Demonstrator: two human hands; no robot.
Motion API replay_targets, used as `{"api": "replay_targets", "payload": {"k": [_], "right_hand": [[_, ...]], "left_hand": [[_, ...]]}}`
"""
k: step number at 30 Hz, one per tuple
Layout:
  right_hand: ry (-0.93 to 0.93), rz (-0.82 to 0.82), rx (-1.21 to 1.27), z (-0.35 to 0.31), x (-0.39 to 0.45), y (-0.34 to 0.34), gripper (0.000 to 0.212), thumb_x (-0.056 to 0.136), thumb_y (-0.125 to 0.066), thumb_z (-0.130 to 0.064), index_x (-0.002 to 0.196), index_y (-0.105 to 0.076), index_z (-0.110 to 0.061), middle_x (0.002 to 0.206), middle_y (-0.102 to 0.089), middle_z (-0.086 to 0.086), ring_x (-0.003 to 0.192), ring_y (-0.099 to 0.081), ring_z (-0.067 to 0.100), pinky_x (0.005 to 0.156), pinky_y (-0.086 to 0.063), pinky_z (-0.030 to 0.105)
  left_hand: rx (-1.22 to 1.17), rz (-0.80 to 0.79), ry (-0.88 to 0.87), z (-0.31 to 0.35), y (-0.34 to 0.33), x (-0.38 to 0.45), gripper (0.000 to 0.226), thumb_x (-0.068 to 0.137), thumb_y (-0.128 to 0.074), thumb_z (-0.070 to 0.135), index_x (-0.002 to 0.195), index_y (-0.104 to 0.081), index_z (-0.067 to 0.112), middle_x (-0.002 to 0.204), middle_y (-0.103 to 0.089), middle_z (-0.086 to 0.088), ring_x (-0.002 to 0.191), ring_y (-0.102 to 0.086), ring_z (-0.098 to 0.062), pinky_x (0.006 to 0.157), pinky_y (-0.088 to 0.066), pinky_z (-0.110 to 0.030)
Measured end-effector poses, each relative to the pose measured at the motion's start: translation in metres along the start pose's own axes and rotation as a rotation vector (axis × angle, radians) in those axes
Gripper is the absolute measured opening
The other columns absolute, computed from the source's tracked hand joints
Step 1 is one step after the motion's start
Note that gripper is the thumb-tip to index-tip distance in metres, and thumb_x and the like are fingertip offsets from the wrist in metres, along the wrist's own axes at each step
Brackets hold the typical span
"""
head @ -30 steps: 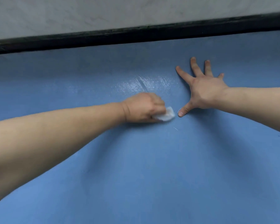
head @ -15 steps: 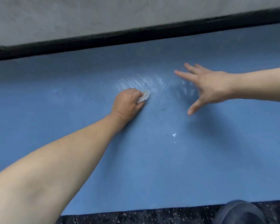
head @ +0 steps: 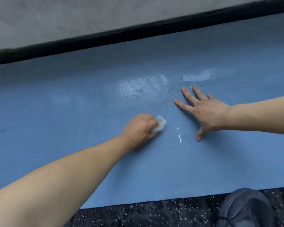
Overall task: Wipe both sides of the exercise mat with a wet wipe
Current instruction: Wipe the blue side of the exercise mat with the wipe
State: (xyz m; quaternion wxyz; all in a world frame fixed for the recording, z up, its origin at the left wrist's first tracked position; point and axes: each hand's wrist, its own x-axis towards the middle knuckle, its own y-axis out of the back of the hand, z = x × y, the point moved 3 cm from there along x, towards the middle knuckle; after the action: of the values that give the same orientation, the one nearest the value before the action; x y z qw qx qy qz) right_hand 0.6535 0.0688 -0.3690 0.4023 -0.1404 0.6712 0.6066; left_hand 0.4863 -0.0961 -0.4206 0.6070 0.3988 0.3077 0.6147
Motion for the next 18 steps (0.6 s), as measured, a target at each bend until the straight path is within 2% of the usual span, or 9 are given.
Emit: {"api": "replay_targets", "payload": {"k": [2,3,6,8,11,13,14,17,18], "right_hand": [[0.008,0.010,-0.009,0.000,0.000,0.001,0.167,0.047,-0.083,-0.086,0.154,0.038,-0.041,0.163,0.044,0.007,0.157,0.023,0.044,0.120,-0.030,0.065],[0.015,0.013,-0.010,0.001,0.000,0.001,0.167,0.047,-0.082,-0.087,0.154,0.038,-0.041,0.163,0.043,0.006,0.157,0.022,0.044,0.120,-0.030,0.065],[0.029,0.029,-0.029,0.004,0.000,-0.001,0.166,0.047,-0.079,-0.091,0.155,0.037,-0.042,0.164,0.042,0.006,0.157,0.021,0.043,0.120,-0.032,0.063],[0.041,0.037,-0.044,0.006,0.000,-0.003,0.165,0.046,-0.076,-0.093,0.155,0.036,-0.041,0.165,0.041,0.006,0.157,0.020,0.044,0.119,-0.034,0.062],[0.055,0.054,-0.054,0.006,0.002,-0.004,0.165,0.045,-0.075,-0.095,0.156,0.035,-0.041,0.165,0.040,0.007,0.158,0.019,0.044,0.118,-0.036,0.061],[0.062,0.065,-0.060,0.007,0.001,-0.005,0.164,0.044,-0.073,-0.096,0.156,0.035,-0.041,0.166,0.039,0.006,0.158,0.019,0.043,0.117,-0.037,0.060],[0.064,0.068,-0.057,0.007,0.001,-0.005,0.164,0.044,-0.073,-0.096,0.155,0.035,-0.042,0.166,0.038,0.006,0.158,0.018,0.043,0.116,-0.038,0.060],[0.074,0.088,-0.046,0.011,-0.001,-0.006,0.161,0.045,-0.069,-0.099,0.156,0.033,-0.044,0.167,0.037,0.004,0.159,0.017,0.041,0.116,-0.039,0.059],[0.075,0.097,-0.040,0.012,-0.002,-0.007,0.160,0.045,-0.068,-0.100,0.157,0.031,-0.044,0.167,0.037,0.004,0.159,0.016,0.040,0.117,-0.039,0.059]], "left_hand": [[-0.007,-0.195,-0.252,0.013,-0.007,-0.017,0.018,0.094,-0.066,0.025,0.085,-0.067,0.010,0.075,-0.056,-0.009,0.067,-0.049,-0.031,0.058,-0.035,-0.035],[0.006,-0.184,-0.237,0.004,-0.001,-0.018,0.017,0.094,-0.067,0.024,0.084,-0.067,0.010,0.075,-0.056,-0.009,0.066,-0.050,-0.031,0.058,-0.036,-0.035],[0.042,0.122,0.197,-0.032,0.023,-0.017,0.022,0.091,-0.061,0.027,0.076,-0.066,0.012,0.068,-0.054,-0.007,0.061,-0.053,-0.031,0.054,-0.043,-0.037],[-0.002,0.193,0.273,-0.018,0.015,-0.029,0.024,0.092,-0.059,0.026,0.073,-0.065,0.012,0.065,-0.052,-0.008,0.059,-0.053,-0.031,0.052,-0.042,-0.039],[-0.134,-0.108,-0.230,0.047,-0.019,-0.053,0.020,0.098,-0.060,0.021,0.081,-0.061,0.011,0.068,-0.051,-0.009,0.060,-0.047,-0.031,0.056,-0.034,-0.037],[-0.079,-0.235,-0.382,0.044,-0.021,-0.061,0.011,0.098,-0.062,0.022,0.092,-0.063,0.012,0.074,-0.054,-0.008,0.065,-0.048,-0.030,0.060,-0.037,-0.037],[-0.048,-0.195,-0.310,0.032,-0.016,-0.057,0.012,0.097,-0.061,0.023,0.090,-0.063,0.013,0.073,-0.054,-0.008,0.064,-0.049,-0.030,0.059,-0.037,-0.037],[-0.025,0.109,0.216,0.002,0.003,-0.053,0.019,0.093,-0.060,0.024,0.079,-0.065,0.012,0.068,-0.054,-0.006,0.062,-0.053,-0.031,0.057,-0.042,-0.039],[-0.039,0.159,0.278,0.009,0.000,-0.059,0.020,0.092,-0.060,0.024,0.077,-0.065,0.011,0.068,-0.054,-0.006,0.062,-0.053,-0.032,0.058,-0.043,-0.039]]}}
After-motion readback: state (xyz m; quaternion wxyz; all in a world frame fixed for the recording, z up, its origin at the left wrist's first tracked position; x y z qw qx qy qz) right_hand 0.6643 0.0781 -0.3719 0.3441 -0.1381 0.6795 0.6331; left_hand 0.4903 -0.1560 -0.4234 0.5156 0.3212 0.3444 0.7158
